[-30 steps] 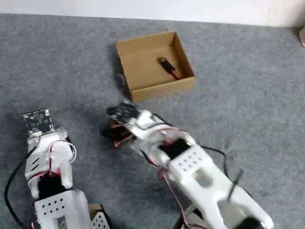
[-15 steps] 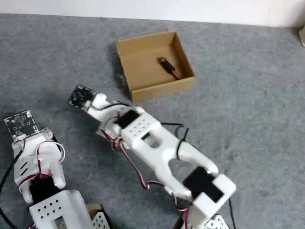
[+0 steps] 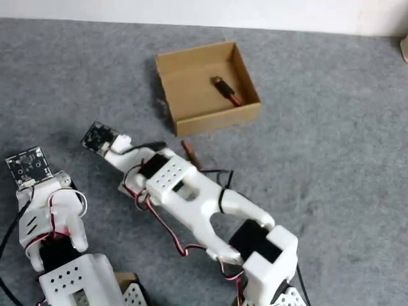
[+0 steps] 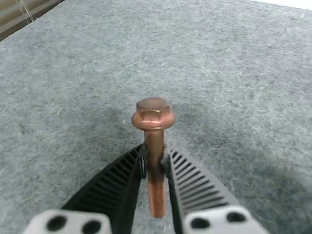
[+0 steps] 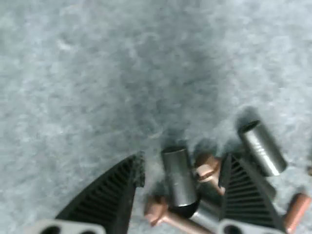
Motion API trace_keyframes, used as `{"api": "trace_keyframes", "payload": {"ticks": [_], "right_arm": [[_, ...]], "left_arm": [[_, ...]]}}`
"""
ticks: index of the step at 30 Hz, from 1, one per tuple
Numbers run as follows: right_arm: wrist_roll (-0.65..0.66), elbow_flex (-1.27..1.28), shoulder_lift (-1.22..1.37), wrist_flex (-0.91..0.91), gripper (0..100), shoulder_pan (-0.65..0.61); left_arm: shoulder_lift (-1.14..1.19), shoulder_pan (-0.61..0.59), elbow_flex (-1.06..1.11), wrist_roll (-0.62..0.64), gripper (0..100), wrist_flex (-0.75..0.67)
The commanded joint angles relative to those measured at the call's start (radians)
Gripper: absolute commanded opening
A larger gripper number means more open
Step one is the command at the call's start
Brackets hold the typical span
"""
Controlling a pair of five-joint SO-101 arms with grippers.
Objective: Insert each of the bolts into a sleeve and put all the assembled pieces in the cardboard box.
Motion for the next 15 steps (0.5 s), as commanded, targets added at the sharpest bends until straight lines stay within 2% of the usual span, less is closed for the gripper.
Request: {"api": "trace_keyframes", "payload": {"ticks": [1, 8, 15], "right_arm": [[-0.015, -0.036, -0.01, 0.013, 22.4, -0.007], [-0.015, -0.005, -0.004, 0.019, 22.4, 0.012], [-0.015, 0.139, -0.004, 0.01, 22.4, 0.024]], "left_arm": [[-0.024, -0.008, -0.061, 0.008, 1, -0.006], [-0.024, -0.008, -0.051, 0.008, 1, -0.006], [-0.024, -0.002, -0.016, 0.008, 1, -0.051]]}}
